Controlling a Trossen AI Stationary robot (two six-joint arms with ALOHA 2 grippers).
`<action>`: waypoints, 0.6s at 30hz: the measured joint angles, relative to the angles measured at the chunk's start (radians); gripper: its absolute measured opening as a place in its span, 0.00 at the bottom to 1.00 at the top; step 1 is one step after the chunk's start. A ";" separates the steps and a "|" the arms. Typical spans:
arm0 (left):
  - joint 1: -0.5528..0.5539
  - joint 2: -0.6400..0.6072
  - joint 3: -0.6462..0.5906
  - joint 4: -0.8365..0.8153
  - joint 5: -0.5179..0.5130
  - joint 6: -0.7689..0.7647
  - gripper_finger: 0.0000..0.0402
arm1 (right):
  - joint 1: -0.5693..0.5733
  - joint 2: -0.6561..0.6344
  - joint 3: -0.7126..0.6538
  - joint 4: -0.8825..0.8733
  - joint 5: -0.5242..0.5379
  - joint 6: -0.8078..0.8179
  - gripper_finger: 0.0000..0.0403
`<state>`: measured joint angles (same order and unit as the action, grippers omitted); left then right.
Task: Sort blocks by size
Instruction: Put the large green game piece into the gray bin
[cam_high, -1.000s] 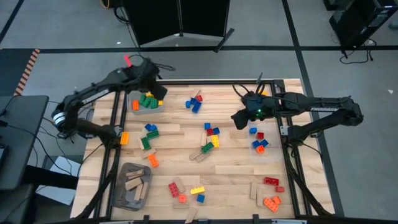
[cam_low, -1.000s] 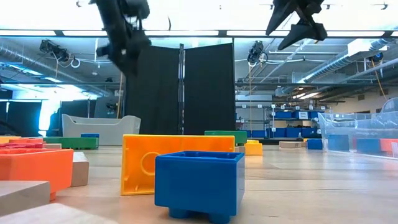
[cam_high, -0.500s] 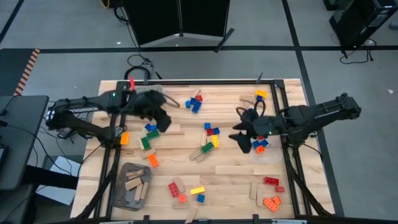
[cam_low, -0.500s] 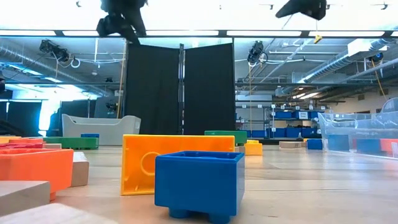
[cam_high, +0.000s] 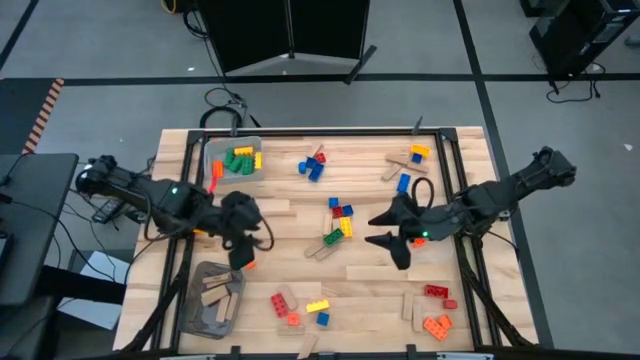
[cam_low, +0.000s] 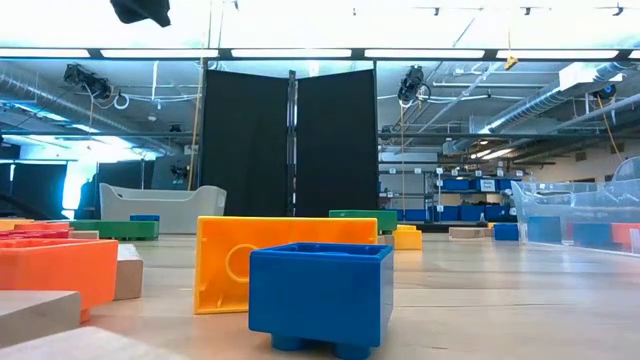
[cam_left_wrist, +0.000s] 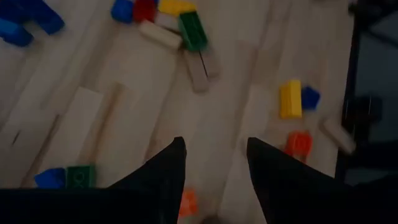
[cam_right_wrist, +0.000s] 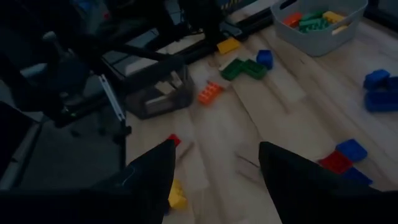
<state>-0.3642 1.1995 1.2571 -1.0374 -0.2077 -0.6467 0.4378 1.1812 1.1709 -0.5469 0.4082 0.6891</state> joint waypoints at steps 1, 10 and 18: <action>-0.013 0.000 -0.003 -0.004 0.000 0.004 0.44 | 0.002 0.017 0.006 0.000 0.002 -0.011 0.61; -0.155 0.003 -0.005 0.066 -0.008 0.043 0.44 | -0.068 0.319 0.158 -0.004 -0.096 -0.326 0.61; -0.260 0.003 -0.005 0.069 -0.034 0.035 0.44 | -0.173 0.609 0.453 -0.233 -0.136 -0.526 0.63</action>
<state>-0.6238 1.2022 1.2526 -0.9688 -0.2420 -0.6115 0.2646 1.7901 1.6235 -0.7796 0.2719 0.1635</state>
